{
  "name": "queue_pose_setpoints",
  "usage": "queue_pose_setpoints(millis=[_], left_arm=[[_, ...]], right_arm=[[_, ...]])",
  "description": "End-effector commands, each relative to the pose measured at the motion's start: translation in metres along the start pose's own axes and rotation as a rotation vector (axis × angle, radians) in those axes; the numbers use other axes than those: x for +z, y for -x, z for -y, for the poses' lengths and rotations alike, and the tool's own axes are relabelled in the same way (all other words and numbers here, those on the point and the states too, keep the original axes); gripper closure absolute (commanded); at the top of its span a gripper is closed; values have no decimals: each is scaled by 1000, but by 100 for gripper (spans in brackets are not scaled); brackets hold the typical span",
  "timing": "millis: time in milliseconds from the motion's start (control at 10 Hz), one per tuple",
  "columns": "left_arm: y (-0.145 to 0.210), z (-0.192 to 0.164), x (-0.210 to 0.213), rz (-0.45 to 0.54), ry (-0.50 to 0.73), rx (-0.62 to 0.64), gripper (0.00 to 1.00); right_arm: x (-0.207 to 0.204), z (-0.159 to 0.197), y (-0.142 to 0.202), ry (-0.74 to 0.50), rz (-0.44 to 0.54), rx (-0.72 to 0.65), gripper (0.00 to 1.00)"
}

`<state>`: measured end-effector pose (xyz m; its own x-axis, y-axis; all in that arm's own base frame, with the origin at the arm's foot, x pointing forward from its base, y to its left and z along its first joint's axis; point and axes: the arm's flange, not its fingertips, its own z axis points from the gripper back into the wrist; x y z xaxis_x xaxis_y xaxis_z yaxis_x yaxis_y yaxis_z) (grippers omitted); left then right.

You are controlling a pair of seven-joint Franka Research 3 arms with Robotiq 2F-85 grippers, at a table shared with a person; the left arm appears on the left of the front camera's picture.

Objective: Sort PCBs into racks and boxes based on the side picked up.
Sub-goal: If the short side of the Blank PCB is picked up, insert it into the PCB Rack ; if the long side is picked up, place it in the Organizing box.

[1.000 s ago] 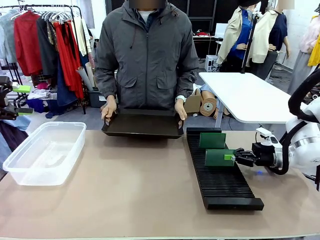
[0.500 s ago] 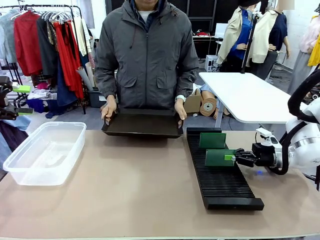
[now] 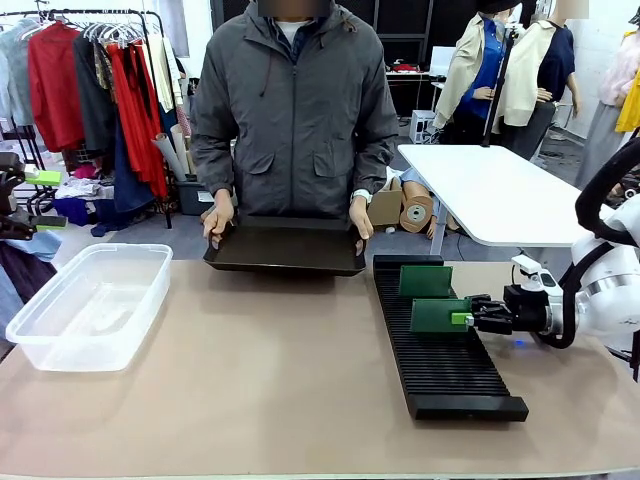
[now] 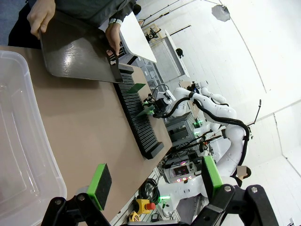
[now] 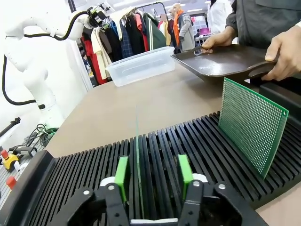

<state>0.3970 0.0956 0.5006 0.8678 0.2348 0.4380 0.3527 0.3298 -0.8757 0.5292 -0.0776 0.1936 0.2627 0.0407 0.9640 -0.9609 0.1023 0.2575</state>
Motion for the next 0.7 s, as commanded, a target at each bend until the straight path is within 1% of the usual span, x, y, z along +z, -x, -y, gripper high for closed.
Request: queue_pose_setpoints(millis=[0, 400, 500, 600], left_arm=[[1, 2, 1, -3, 0, 0, 0], [1, 2, 1, -3, 0, 0, 0], [1, 2, 1, -3, 0, 0, 0], [1, 2, 1, -3, 0, 0, 0]], right_arm=[[-5, -3, -8, 17, 14, 25, 0], [-5, -6, -11, 21, 11, 38, 0], [-6, -8, -12, 13, -12, 45, 0], [0, 0, -6, 1, 1, 13, 0]])
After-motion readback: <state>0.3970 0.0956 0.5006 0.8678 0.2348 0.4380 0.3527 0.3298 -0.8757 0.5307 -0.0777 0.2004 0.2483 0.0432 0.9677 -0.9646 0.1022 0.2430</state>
